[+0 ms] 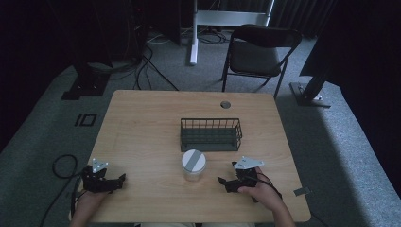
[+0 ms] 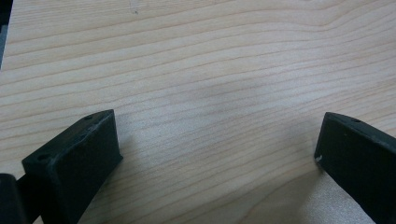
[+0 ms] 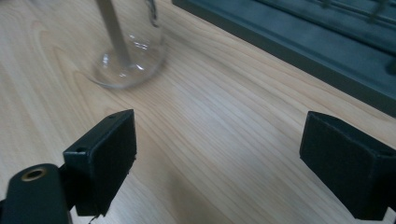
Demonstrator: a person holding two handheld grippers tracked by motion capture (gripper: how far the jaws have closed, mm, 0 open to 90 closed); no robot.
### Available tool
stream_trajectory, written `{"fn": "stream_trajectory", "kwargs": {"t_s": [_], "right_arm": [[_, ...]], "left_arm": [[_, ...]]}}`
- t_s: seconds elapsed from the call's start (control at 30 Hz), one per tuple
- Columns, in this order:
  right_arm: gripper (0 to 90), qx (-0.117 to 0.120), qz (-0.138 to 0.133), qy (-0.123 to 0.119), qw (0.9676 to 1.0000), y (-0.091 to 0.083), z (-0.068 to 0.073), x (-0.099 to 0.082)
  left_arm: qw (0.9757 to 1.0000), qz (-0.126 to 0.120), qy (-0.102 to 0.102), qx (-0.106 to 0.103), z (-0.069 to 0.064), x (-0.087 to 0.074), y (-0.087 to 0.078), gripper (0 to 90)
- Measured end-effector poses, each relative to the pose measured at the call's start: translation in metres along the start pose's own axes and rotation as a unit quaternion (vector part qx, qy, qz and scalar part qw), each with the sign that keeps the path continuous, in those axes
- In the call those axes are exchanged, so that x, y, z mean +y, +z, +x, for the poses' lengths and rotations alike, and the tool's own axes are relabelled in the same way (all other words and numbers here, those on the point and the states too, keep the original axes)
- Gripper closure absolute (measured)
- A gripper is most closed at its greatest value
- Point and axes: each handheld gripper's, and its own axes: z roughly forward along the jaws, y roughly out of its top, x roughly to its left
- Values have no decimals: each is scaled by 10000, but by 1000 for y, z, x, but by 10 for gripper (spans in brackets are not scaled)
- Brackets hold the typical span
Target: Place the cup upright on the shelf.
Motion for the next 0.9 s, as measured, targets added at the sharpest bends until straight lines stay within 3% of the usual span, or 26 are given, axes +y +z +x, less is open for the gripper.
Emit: {"fn": "stream_trajectory", "kwargs": {"t_s": [0.17,0.63,0.9], "right_arm": [[106,185,-28,-203,9996,6,10,5],[107,502,-281,-440,9974,22,34,18],[106,702,-470,-279,9960,35,44,25]], "left_arm": [[10000,-1,0,0,0,0,0,2],[10000,-2,-1,-1,0,0,0,2],[10000,-2,0,-1,0,0,0,2]]}}
